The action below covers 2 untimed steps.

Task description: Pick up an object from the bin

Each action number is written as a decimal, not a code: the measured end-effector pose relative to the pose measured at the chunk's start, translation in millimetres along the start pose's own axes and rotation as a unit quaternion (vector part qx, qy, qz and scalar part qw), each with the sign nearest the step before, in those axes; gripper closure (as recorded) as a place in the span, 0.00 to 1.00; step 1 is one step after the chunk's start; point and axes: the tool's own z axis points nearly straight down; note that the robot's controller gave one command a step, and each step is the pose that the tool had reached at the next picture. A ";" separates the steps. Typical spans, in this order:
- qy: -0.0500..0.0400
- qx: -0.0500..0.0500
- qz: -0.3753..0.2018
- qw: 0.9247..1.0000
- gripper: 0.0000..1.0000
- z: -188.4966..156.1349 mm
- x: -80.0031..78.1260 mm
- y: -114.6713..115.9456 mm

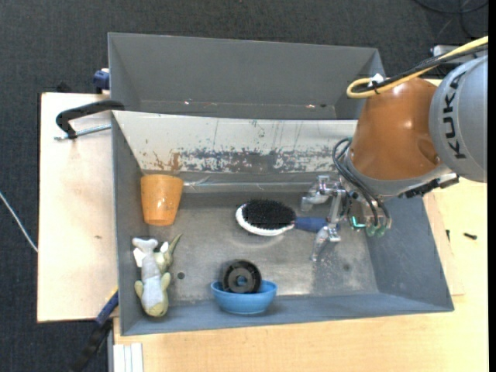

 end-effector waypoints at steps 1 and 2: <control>-0.009 -0.001 0.042 0.999 0.00 83.6 -55.1 64.5; -0.007 0.000 0.042 0.999 0.00 81.7 -56.7 64.9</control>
Offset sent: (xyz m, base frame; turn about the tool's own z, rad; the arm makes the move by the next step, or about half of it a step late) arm 0.0510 0.0617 -0.0857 0.0882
